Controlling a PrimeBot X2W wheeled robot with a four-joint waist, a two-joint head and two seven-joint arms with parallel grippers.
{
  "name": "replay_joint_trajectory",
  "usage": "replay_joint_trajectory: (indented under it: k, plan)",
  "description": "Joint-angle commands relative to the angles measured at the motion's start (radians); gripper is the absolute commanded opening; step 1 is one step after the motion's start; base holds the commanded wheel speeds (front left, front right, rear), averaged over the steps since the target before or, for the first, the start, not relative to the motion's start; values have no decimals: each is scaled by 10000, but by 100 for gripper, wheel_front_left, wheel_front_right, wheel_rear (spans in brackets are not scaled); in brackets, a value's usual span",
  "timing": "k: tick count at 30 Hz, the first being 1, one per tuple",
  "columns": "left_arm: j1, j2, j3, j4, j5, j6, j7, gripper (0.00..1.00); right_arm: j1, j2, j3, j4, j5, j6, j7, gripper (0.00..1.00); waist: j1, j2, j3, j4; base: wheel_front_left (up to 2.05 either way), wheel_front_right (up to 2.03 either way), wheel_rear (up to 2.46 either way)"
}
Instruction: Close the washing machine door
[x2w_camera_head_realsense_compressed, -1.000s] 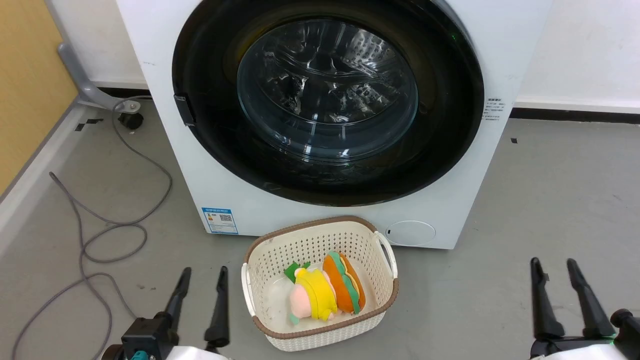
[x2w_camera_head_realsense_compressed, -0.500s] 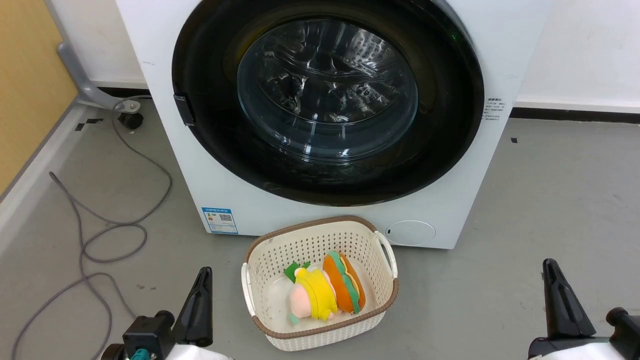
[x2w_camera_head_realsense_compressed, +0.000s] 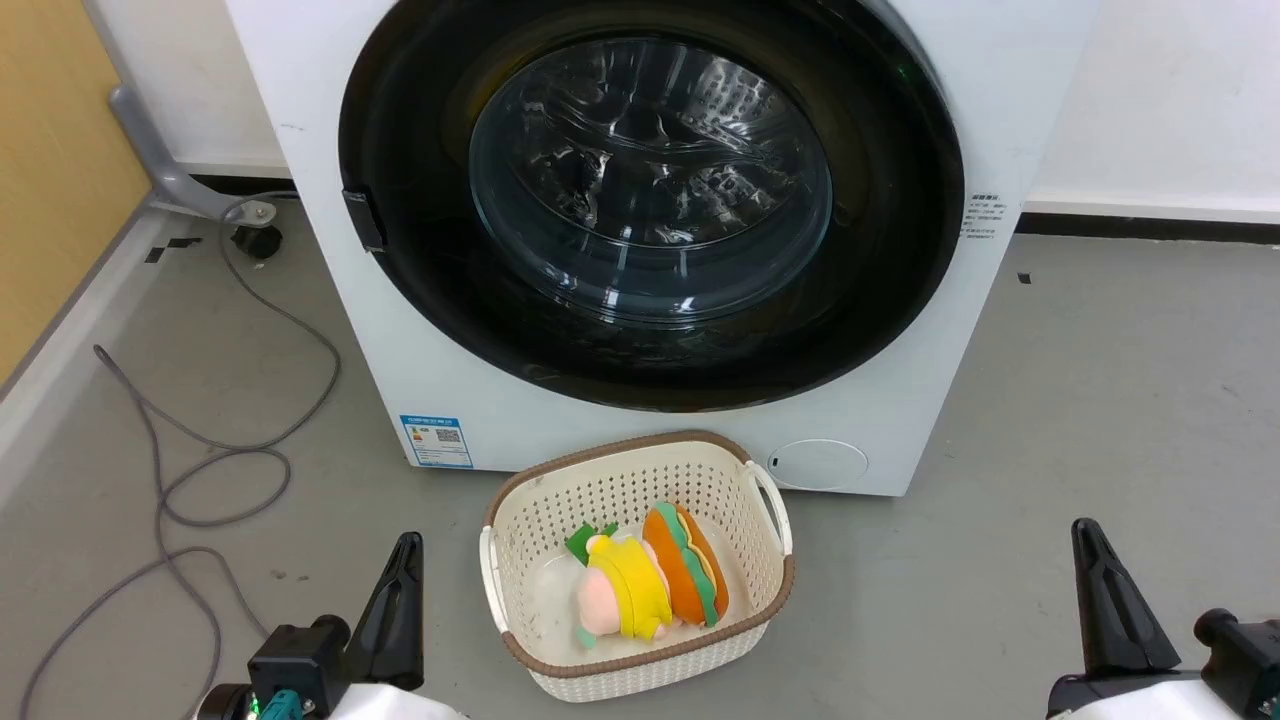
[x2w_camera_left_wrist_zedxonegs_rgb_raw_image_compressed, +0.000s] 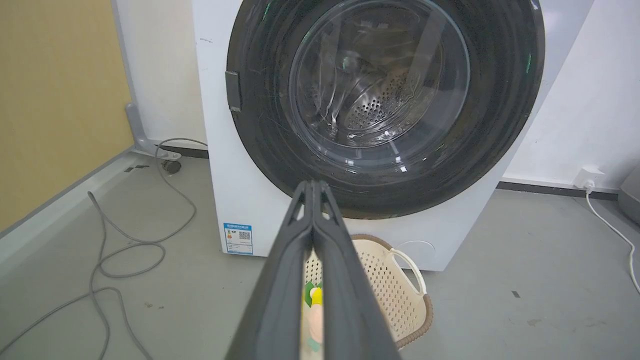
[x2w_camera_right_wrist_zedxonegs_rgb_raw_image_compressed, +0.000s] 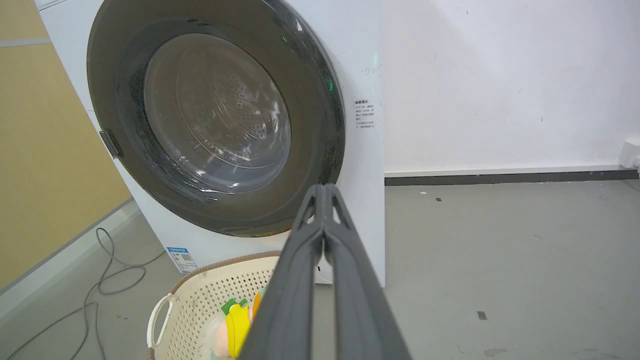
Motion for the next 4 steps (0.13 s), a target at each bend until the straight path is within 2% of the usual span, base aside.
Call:
replay_joint_trajectory:
  k: [1, 4]
  plan:
    - [-111, 1, 38, -57, 126, 63, 65, 0, -151, 59, 30, -49, -97, -2, 55, 0, 0, -1, 2, -6, 0, 0, 0]
    - [-124, 1, 51, -84, 173, 77, 126, 0, -173, 66, 50, -59, -158, -2, 115, 0, 0, -1, 5, -19, 0, 0, 0]
